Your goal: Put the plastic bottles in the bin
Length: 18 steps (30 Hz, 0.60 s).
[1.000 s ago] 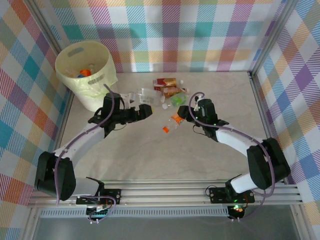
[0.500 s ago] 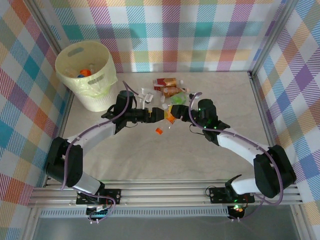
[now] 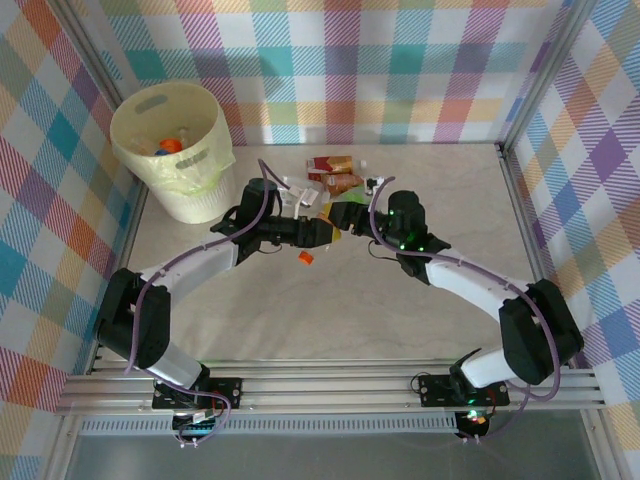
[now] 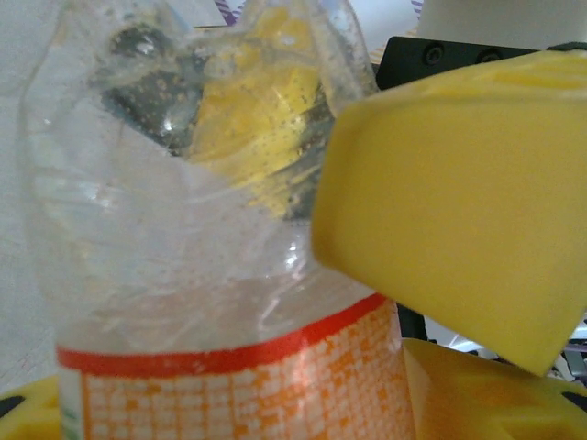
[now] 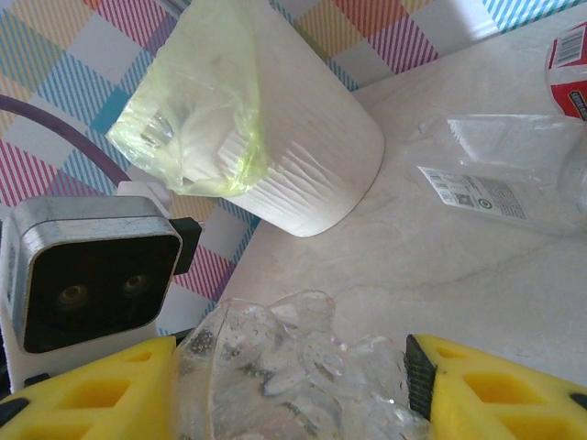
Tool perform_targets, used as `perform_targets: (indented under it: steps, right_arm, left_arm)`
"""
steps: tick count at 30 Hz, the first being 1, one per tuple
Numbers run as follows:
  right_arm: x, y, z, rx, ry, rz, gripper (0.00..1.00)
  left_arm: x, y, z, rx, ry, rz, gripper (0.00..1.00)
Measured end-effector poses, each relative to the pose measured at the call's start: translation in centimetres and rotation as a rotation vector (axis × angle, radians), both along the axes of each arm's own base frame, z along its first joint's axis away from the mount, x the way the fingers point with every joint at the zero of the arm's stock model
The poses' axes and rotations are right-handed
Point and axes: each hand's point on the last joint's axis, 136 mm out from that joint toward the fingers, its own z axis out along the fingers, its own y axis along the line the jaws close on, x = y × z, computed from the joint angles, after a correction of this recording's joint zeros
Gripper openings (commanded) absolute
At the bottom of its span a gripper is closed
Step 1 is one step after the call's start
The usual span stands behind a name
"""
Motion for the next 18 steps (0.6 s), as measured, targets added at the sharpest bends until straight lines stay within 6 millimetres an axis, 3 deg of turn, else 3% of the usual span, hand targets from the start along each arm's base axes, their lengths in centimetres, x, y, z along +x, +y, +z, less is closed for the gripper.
perform_targets:
  steps: [5,9,18]
  right_arm:
    - [0.0,-0.1,-0.1,-0.003,0.011,-0.009,0.83]
    - [-0.4,-0.3,0.4,-0.007,0.01,-0.031,1.0]
    - [-0.2,-2.8,2.2,-0.023,-0.02,-0.159,1.0]
  left_arm:
    - [0.2,0.1,-0.5,0.024,-0.001,0.018,0.5]
    - [1.5,0.4,-1.2,0.066,-0.022,0.093,0.48]
    - [4.7,2.4,-3.1,0.195,-0.052,0.304,0.48]
